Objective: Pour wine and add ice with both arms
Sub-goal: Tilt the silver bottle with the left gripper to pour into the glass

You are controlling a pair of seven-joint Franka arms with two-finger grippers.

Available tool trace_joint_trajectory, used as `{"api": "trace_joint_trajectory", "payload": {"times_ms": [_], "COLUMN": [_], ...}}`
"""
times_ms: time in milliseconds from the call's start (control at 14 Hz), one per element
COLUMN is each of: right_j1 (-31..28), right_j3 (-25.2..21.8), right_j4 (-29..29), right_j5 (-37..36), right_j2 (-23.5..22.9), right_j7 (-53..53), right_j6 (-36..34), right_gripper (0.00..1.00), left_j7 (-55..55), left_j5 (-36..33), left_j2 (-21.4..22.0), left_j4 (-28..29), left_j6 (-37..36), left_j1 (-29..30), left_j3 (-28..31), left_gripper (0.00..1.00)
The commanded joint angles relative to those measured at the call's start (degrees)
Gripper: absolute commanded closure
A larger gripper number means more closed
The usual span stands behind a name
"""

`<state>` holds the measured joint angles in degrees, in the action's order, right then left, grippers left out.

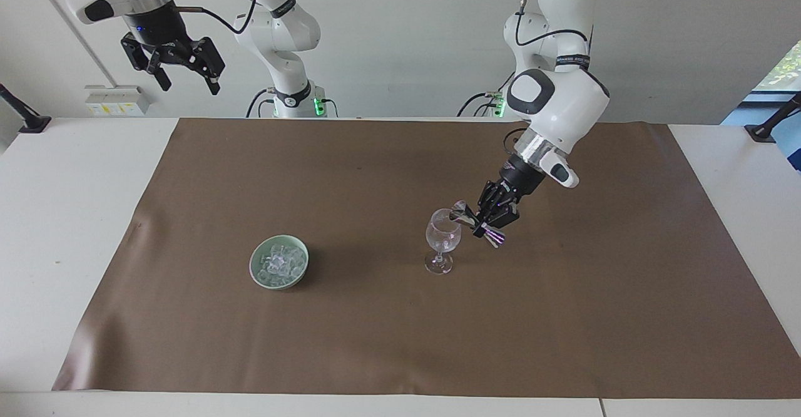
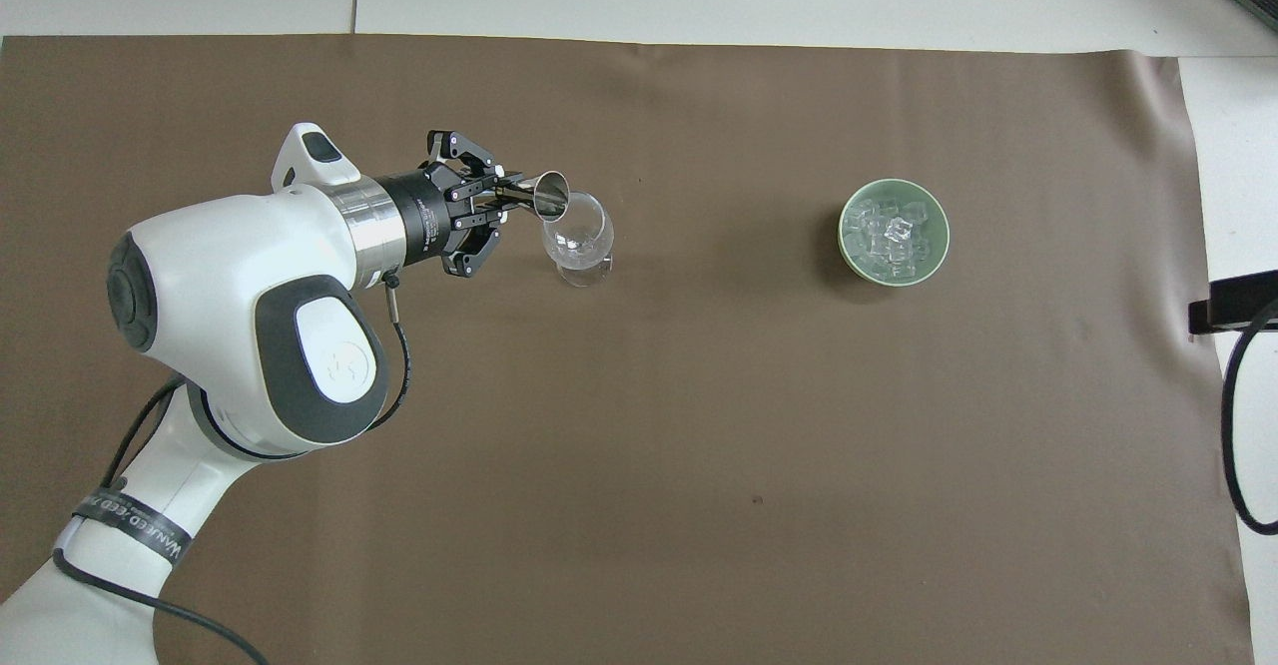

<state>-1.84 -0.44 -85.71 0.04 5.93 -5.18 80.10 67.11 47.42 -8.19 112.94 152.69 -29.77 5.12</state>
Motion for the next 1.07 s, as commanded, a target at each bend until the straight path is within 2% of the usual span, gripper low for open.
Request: {"api": "trace_joint_trajectory", "payload": {"times_ms": [0, 1003], "right_j1": [-0.10, -0.10], "right_j3": [-0.35, -0.35], "right_j4": [-1.30, -1.30], "right_j5": [1.19, 1.19], "right_j2": [1.01, 1.01], "right_j7": [-0.27, -0.27], "right_j6": [1.11, 1.11], "right_gripper": [0.00, 0.00], "left_j7": [0.22, -0.05], "left_j5": [-2.24, -8.92], "left_j2": [0.81, 0.72], "left_j4": [0.44, 0.35], "left_j6": [1.21, 4.11], "left_j1": [-1.43, -2.31], "left_j3": [0.77, 0.68], "left_gripper": [1.00, 1.00]}}
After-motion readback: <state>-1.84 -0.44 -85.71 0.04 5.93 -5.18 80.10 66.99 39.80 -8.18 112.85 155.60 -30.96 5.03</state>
